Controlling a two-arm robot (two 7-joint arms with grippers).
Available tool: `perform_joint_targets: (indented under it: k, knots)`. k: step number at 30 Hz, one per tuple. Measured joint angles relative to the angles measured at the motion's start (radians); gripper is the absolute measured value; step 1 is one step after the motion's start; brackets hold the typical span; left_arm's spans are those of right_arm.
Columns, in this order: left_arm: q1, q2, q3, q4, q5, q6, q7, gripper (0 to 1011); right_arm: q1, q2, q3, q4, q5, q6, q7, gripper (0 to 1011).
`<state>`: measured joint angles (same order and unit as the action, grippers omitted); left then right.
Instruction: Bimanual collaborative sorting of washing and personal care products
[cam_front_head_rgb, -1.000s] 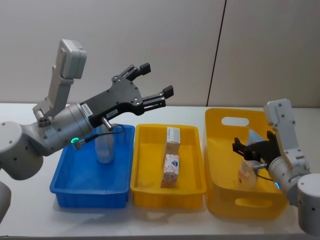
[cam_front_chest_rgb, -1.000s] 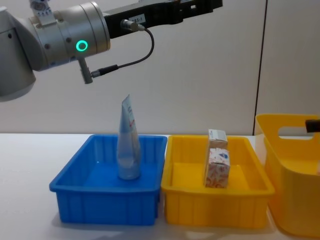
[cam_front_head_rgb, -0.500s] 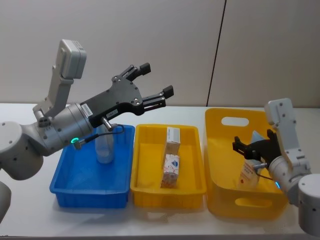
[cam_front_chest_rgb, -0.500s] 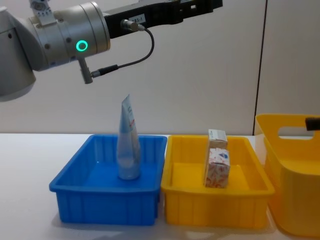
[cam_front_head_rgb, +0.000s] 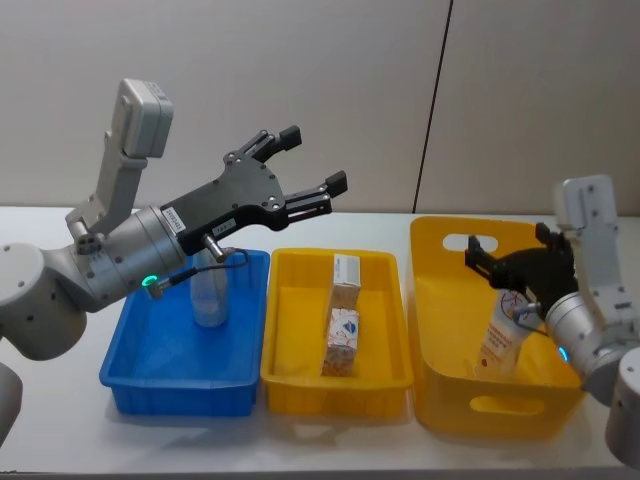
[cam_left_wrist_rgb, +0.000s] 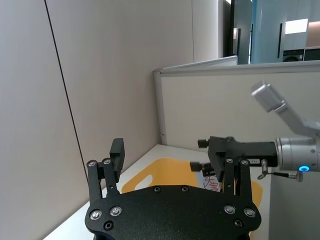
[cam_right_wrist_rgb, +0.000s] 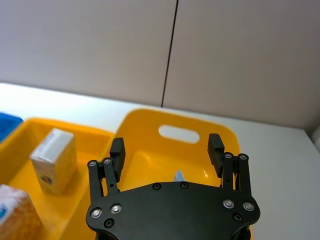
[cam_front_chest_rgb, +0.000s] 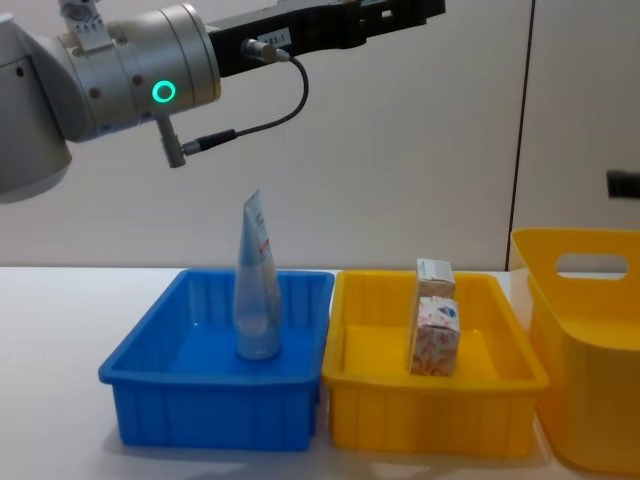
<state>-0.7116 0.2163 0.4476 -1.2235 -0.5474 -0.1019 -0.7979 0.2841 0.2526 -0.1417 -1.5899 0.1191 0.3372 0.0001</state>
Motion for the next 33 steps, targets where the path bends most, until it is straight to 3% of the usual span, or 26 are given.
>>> perform_joint_targets:
  k: [8, 18, 27, 33]
  knots:
    - [0.014, 0.004, 0.000, -0.011, 0.009, 0.002, 0.023, 1001, -0.017, -0.010, 0.027, -0.045, 0.031, -0.097, 0.033, 1003]
    - [0.083, 0.029, 0.001, -0.070, 0.060, 0.020, 0.137, 1001, -0.030, -0.024, 0.058, -0.093, 0.074, -0.201, 0.076, 1003]
    - [0.156, 0.054, 0.002, -0.132, 0.114, 0.038, 0.258, 1001, -0.059, -0.013, 0.043, -0.101, 0.084, -0.211, 0.075, 1003]
    - [0.203, 0.071, 0.003, -0.172, 0.149, 0.050, 0.337, 1001, -0.119, 0.012, 0.011, -0.121, 0.105, -0.233, 0.074, 1003]
